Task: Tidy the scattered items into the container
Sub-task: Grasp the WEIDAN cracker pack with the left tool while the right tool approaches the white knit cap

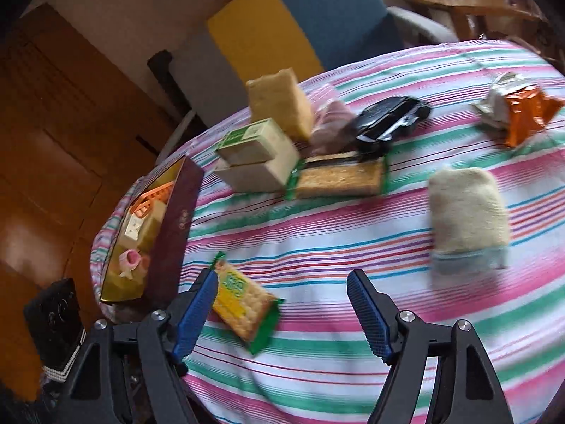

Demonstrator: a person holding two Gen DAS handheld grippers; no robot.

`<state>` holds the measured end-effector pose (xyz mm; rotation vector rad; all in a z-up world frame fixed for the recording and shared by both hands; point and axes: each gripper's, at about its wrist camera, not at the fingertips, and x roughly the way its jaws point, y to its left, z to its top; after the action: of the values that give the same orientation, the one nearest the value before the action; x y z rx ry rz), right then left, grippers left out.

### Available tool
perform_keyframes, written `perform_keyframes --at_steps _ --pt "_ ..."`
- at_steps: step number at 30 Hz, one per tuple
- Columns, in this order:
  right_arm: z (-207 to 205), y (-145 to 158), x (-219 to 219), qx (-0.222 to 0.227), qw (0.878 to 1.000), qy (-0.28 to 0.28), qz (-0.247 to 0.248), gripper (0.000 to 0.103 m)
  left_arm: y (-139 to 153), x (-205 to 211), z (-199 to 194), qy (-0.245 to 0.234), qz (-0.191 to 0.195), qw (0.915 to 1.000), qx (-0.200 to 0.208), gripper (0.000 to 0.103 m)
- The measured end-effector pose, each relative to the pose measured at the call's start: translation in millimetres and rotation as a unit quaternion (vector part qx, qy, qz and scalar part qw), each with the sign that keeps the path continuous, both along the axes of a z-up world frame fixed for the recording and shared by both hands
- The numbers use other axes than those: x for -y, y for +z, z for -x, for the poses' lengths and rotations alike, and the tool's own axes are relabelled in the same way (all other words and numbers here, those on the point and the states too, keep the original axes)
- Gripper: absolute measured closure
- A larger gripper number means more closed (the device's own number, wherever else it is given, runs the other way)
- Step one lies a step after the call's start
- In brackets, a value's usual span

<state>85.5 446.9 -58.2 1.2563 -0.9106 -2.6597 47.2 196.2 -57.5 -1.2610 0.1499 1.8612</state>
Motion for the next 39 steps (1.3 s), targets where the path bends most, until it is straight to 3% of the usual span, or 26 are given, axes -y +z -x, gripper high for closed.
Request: perform_keyframes --at_steps 4,9,12,17,21,26,31,39 --pt "30 -25 22 0.028 0.998 0.025 0.05 0.026 -2 3 0 0.003 0.0 1.0 0.006 0.041" --pt "20 -44 44 0.037 0.981 0.083 0.169 0.025 -6 3 3 0.009 -0.005 0.9999 0.013 0.04" --pt "-4 -46 47 0.032 0.978 0.092 0.185 0.025 -8 1 6 0.014 -0.002 0.9997 0.018 0.04" --pt "-51 -40 25 0.027 0.99 0.021 0.136 0.025 -9 -13 17 0.037 0.005 0.9988 0.03 0.04" --pt "-75 -29 3 0.033 0.997 -0.038 0.056 0.023 -11 -28 27 0.066 0.029 0.9968 0.035 0.04" --pt "-78 -29 4 0.026 0.998 -0.047 0.022 0.023 -11 -48 39 0.096 0.07 0.9925 0.029 0.04" --pt "-82 -29 5 0.018 0.998 -0.056 -0.012 0.014 -12 -69 49 0.104 0.103 0.9891 0.019 0.04" --pt "-82 -30 2 0.001 0.998 -0.056 0.001 0.012 -20 -97 48 0.047 0.152 0.9869 -0.026 0.041"
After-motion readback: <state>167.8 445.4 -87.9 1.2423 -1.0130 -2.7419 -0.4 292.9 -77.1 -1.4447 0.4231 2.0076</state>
